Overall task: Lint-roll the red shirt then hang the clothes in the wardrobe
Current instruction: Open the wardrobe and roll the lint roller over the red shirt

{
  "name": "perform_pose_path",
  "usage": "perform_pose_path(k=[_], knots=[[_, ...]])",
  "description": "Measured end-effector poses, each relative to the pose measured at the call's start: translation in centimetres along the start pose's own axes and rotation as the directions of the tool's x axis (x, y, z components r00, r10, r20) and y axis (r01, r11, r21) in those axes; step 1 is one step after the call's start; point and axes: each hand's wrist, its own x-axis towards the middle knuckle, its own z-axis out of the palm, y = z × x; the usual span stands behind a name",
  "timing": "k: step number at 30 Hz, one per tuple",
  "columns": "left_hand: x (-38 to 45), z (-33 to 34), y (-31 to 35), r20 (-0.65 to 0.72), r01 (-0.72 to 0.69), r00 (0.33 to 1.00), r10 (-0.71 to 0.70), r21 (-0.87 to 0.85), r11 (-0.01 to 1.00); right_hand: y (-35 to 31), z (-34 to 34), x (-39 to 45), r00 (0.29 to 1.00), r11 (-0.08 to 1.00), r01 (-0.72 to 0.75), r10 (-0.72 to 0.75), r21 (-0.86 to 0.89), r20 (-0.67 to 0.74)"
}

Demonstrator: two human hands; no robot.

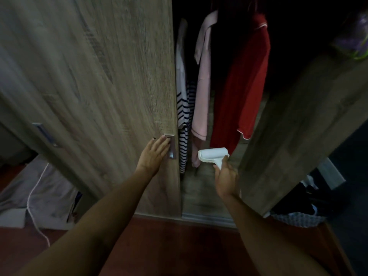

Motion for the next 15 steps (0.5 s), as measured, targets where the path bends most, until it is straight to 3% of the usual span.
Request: perform_pose_path(k=[15], knots=[[-1.9,2.2,-3.9,0.109,0.142,0.985,-0.133,-0.077,0.987,-1.9,1.1,-0.4,0.999,0.999,0.033,-0.032,-0.024,0.03]])
